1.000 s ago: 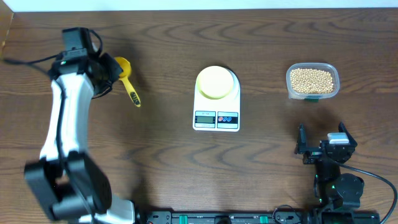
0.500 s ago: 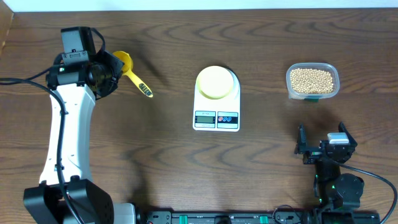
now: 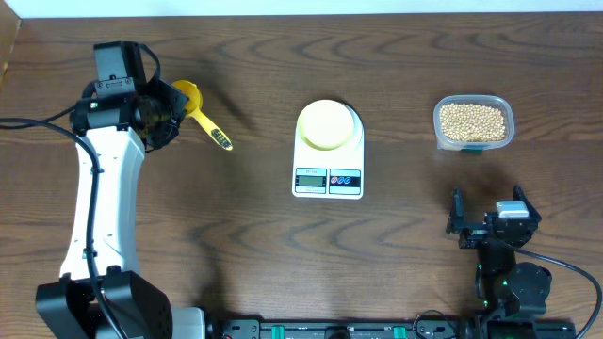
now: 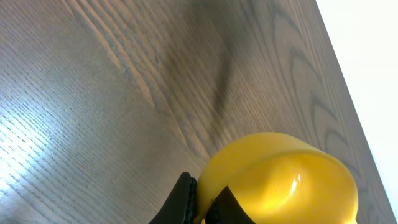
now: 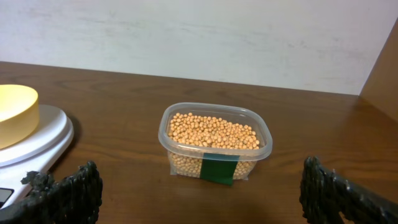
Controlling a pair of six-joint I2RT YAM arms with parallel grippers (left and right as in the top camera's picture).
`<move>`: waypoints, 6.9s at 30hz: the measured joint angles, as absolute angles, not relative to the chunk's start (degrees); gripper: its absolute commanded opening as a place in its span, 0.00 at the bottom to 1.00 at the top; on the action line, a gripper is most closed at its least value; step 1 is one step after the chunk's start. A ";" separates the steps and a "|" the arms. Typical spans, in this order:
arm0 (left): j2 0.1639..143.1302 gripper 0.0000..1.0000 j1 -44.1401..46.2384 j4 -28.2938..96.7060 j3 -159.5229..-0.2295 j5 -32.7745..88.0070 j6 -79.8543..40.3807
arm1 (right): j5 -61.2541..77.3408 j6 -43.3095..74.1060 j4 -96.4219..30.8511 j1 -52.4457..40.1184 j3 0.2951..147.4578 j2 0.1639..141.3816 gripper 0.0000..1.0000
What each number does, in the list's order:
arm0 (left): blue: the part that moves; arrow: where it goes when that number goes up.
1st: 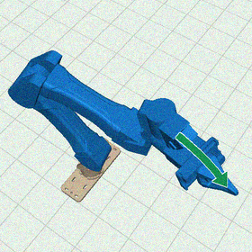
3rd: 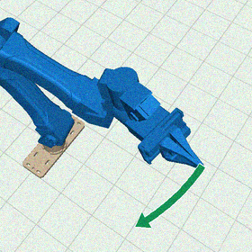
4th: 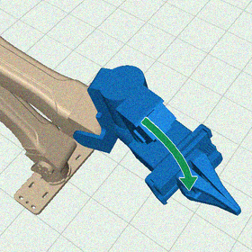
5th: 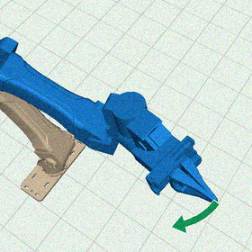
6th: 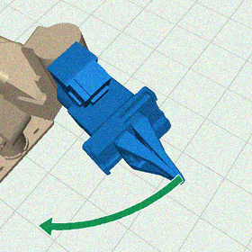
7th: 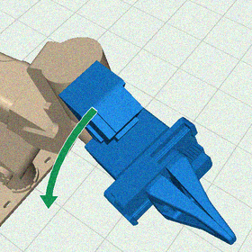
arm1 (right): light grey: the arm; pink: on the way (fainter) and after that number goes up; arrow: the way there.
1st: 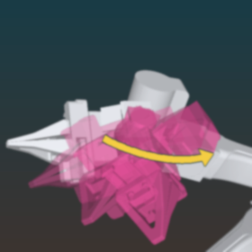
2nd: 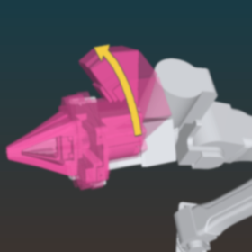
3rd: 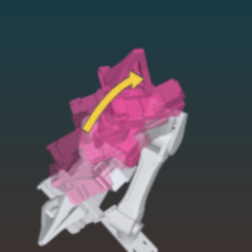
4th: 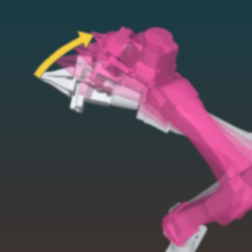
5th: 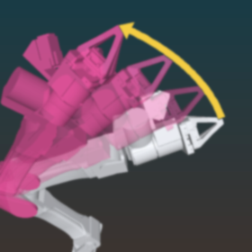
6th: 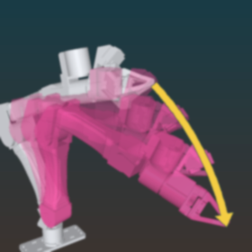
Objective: Scoop item into bowl and weigh 50g on scale
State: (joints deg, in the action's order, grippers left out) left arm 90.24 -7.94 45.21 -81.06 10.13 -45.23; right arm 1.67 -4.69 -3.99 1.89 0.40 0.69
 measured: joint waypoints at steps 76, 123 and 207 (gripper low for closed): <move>86.48 0.08 14.66 41.71 -81.03 4.40 -64.49 | 34.46 12.23 3.66 1.89 9.37 15.05 0.99; 95.11 0.07 26.96 30.76 -81.03 -0.16 -103.28 | 54.76 35.73 3.64 -11.99 60.40 88.66 0.57; 87.31 0.85 15.18 34.65 -81.03 12.21 -33.28 | 46.65 23.35 -25.17 -0.14 70.57 88.66 0.01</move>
State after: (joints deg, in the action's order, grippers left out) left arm 87.31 15.18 34.65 -81.03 12.21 -33.28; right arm 46.65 23.35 -25.17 -0.14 70.57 88.66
